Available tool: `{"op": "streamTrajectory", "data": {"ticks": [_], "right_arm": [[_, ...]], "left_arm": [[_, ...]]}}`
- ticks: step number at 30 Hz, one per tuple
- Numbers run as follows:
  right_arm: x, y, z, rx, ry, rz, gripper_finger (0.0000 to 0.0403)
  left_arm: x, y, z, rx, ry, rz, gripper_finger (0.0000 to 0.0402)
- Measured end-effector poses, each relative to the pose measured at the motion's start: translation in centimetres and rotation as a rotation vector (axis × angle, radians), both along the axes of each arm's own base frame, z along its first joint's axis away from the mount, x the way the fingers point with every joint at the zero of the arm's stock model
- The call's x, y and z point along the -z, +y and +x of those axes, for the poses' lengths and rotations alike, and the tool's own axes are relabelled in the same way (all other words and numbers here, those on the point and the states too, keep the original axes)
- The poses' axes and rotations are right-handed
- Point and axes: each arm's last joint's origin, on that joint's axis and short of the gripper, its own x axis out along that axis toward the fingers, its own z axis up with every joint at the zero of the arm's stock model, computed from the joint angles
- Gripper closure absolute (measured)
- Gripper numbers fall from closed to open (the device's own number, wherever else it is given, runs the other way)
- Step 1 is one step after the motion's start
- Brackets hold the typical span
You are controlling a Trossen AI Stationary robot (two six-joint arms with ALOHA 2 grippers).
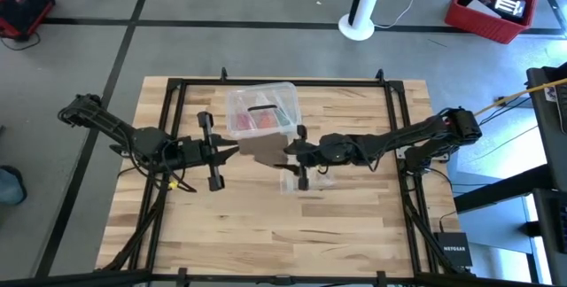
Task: Roll bandage
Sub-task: Roll the brown bandage
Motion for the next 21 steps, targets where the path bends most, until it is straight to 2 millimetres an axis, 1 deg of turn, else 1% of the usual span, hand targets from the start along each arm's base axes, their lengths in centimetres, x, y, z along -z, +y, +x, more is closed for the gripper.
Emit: {"op": "streamTrajectory", "data": {"ticks": [4,7,15,21], "right_arm": [[-1.0,-0.1,-1.1,-0.019,0.021,0.003,0.0184],[-1.6,-0.2,-1.9,-0.024,0.047,0.001,0.0171],[-2.6,-0.3,-3.3,-0.068,0.071,0.011,0.0182],[-3.5,-0.6,-5.1,-0.046,0.133,0.065,0.0185]], "left_arm": [[0.0,0.0,0.0,0.001,-0.002,-0.004,0.0402],[0.0,0.0,0.0,0.001,-0.002,-0.004,0.0402],[0.0,0.0,0.0,0.001,-0.002,-0.003,0.0402],[0.0,0.0,0.0,0.000,-0.002,-0.001,0.0402]]}}
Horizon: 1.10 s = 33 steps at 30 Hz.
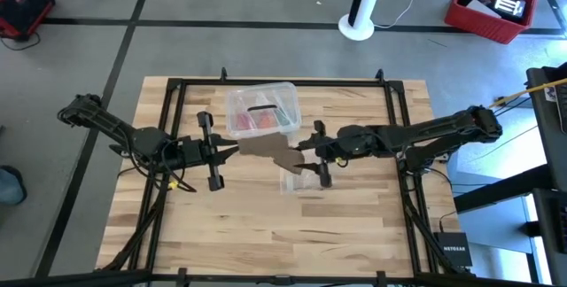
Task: Roll bandage
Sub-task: Roll the brown bandage
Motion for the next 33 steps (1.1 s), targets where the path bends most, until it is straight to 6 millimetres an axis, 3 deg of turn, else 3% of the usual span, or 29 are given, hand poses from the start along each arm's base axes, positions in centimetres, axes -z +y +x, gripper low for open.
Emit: {"op": "streamTrajectory", "data": {"ticks": [6,11,15,26,33], "right_arm": [[0.2,-0.1,-1.1,0.005,0.101,0.071,0.0146],[2.6,-0.3,-1.5,0.054,0.211,0.043,0.0118],[2.9,-0.1,-1.1,0.053,0.073,0.065,0.0116],[-0.4,-0.1,-0.1,0.074,-0.329,-0.055,0.0116],[-1.0,-0.1,-0.1,0.064,-0.390,-0.100,0.0116]], "left_arm": [[0.0,0.0,0.0,-0.003,0.002,-0.003,0.0402],[0.0,0.0,0.0,-0.006,0.001,-0.005,0.0402],[0.0,0.0,0.0,-0.003,-0.002,-0.016,0.0402],[0.0,0.6,0.2,-0.023,-0.011,-0.032,0.0402],[0.0,0.6,0.2,-0.026,-0.001,-0.021,0.0402]]}}
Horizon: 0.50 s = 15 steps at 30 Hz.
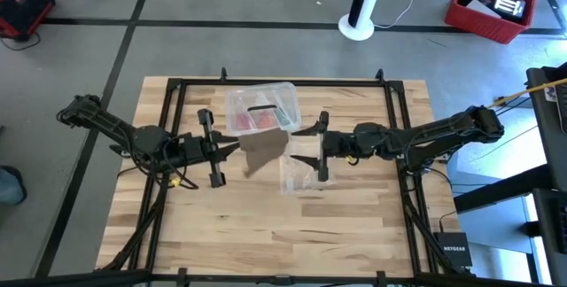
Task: Roll bandage
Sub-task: Roll the brown bandage
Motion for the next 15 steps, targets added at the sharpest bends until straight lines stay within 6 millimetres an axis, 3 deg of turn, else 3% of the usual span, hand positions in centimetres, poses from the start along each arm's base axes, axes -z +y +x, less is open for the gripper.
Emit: {"op": "streamTrajectory", "data": {"ticks": [8,11,15], "right_arm": [[0.7,-0.1,-0.2,0.030,0.166,0.007,0.0116],[1.8,0.0,-0.4,-0.018,0.291,0.094,0.0116],[3.4,0.2,-0.7,-0.063,0.329,0.149,0.0116]], "left_arm": [[0.0,0.0,0.0,-0.006,0.002,0.014,0.0402],[0.0,0.0,0.0,-0.005,0.002,0.007,0.0402],[0.0,0.0,0.0,0.002,-0.007,-0.015,0.0402]]}}
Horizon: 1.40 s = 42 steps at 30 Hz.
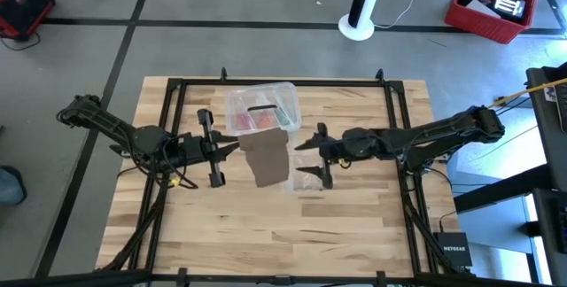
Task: Roll bandage
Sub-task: Roll the brown bandage
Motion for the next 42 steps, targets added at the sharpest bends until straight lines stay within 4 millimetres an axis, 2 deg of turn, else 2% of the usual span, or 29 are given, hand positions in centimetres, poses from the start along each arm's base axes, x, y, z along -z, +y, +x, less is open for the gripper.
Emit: {"op": "streamTrajectory", "data": {"ticks": [3,8,16,20,26,30,42], "right_arm": [[1.8,0.0,-0.3,-0.010,-0.006,0.038,0.0116],[3.7,0.1,-0.4,-0.025,-0.142,0.111,0.0116],[6.5,0.4,1.8,-0.037,-0.205,0.111,0.0116],[7.0,0.5,2.4,-0.028,-0.258,0.101,0.0125],[7.1,0.5,3.1,-0.016,-0.280,0.036,0.0181],[6.9,0.6,3.8,-0.022,-0.280,-0.003,0.0203],[6.9,0.8,4.1,-0.063,-0.281,-0.006,0.0209]], "left_arm": [[0.1,0.0,0.0,0.003,0.004,-0.009,0.0402],[0.0,0.0,0.0,0.004,0.001,-0.013,0.0402],[0.0,0.0,0.0,0.005,-0.002,-0.023,0.0402],[0.0,0.0,0.0,0.006,-0.005,-0.025,0.0402],[0.0,0.0,0.0,0.005,-0.002,-0.021,0.0402],[0.0,0.0,0.0,0.005,-0.002,-0.021,0.0402],[0.0,0.0,0.0,-0.004,0.004,0.014,0.0402]]}}
